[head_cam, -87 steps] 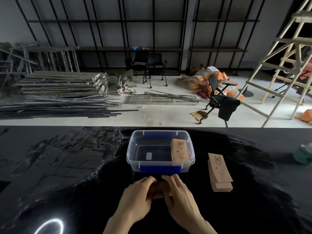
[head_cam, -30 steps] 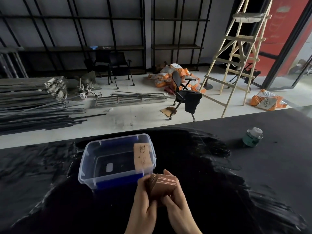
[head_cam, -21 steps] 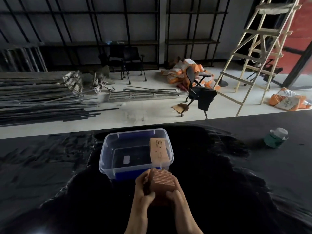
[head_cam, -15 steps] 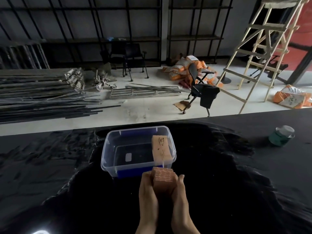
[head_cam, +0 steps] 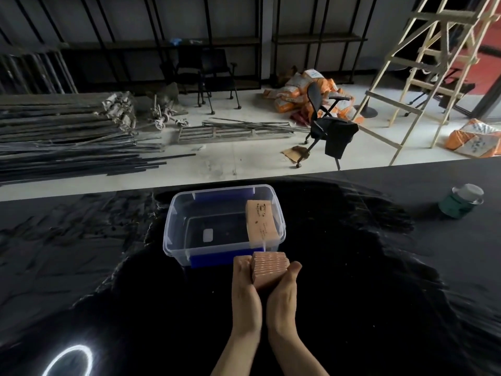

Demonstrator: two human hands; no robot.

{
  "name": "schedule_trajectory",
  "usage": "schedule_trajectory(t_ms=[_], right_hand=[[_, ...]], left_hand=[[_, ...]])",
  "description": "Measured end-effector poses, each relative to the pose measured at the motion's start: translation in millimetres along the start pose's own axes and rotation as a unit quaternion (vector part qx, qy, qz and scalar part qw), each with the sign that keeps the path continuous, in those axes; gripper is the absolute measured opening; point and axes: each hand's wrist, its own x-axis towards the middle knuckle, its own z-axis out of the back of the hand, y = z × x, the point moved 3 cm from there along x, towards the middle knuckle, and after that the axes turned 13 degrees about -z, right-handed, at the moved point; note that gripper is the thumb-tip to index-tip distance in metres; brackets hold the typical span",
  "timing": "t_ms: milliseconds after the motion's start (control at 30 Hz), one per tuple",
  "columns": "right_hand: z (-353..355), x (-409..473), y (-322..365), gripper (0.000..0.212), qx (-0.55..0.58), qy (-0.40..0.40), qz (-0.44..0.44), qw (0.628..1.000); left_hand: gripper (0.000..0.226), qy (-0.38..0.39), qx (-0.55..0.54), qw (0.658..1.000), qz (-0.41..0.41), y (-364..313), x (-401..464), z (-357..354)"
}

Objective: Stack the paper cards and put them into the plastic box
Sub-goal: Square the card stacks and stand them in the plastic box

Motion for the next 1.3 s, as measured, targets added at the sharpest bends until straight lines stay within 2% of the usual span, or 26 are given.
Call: schedule_trajectory(t_ms=[100,200,267,300,367,433,500,600,667,733,800,833,900,967,1033,1100,1167,1300], right_hand=[[-11,-5,3,0.078,-0.001,-0.051,-0.028,0.998],[-12,-9,0,0.070,0.053,-0.101,-0.122,0.986],[-9,-6,-1,0.075,0.081,-0.107,-0.172,0.976],[-10,-6,1,0.078,0.091,-0.111,-0.187,0.972],[-13,-10,2,0.075,0.101,-0.101,-0.212,0.967],[-15,-6,0,0.070,0.099,-0.102,-0.217,0.966],[-3,-5,3,0.067,0.082,-0.086,-0.171,0.978],[18,1,20,0.056,-0.011,-0.041,0.003,0.999],[13,4,26,0.036,-0.122,0.000,0.091,0.988],[8,8,19,0.022,-0.190,-0.011,0.134,0.973],[11,9,13,0.018,-0.199,-0.046,0.150,0.967],[14,10,12,0.019,-0.197,-0.057,0.152,0.967],[17,10,14,0.023,-0.200,-0.060,0.156,0.965],[15,8,13,0.026,-0.203,-0.059,0.150,0.966],[12,6,9,0.028,-0.195,-0.065,0.143,0.968],[11,3,6,0.031,-0.180,-0.067,0.131,0.973],[9,0,9,0.037,-0.157,-0.060,0.128,0.977],[7,-2,13,0.034,-0.180,-0.044,0.159,0.970]], left_hand=[[0.050,0.048,0.015,0.999,-0.015,-9,-11,24],[0.028,0.160,0.101,0.980,-0.064,-13,-21,70],[0.054,0.240,0.220,0.941,-0.094,-12,-24,87],[0.062,0.256,0.273,0.921,-0.110,-12,-23,89],[0.065,0.236,0.350,0.895,-0.145,-17,-18,85],[0.055,0.207,0.384,0.885,-0.162,-16,-2,88],[0.048,0.212,0.418,0.865,-0.181,-25,4,93],[0.049,0.273,0.486,0.806,-0.202,-33,15,93],[0.051,0.300,0.520,0.773,-0.205,-36,24,87],[0.055,0.304,0.538,0.759,-0.205,-37,28,84],[0.055,0.294,0.526,0.774,-0.194,-31,26,84],[0.055,0.283,0.502,0.796,-0.185,-27,22,85],[0.058,0.237,0.398,0.869,-0.173,-14,14,85],[0.061,0.162,0.239,0.949,-0.125,-2,4,76],[0.052,0.054,0.130,0.987,-0.081,5,-3,62],[0.039,-0.058,0.108,0.988,-0.090,4,-2,50],[0.031,-0.118,0.112,0.978,-0.128,-3,1,45],[0.025,-0.113,0.193,0.957,-0.186,-4,8,54]])
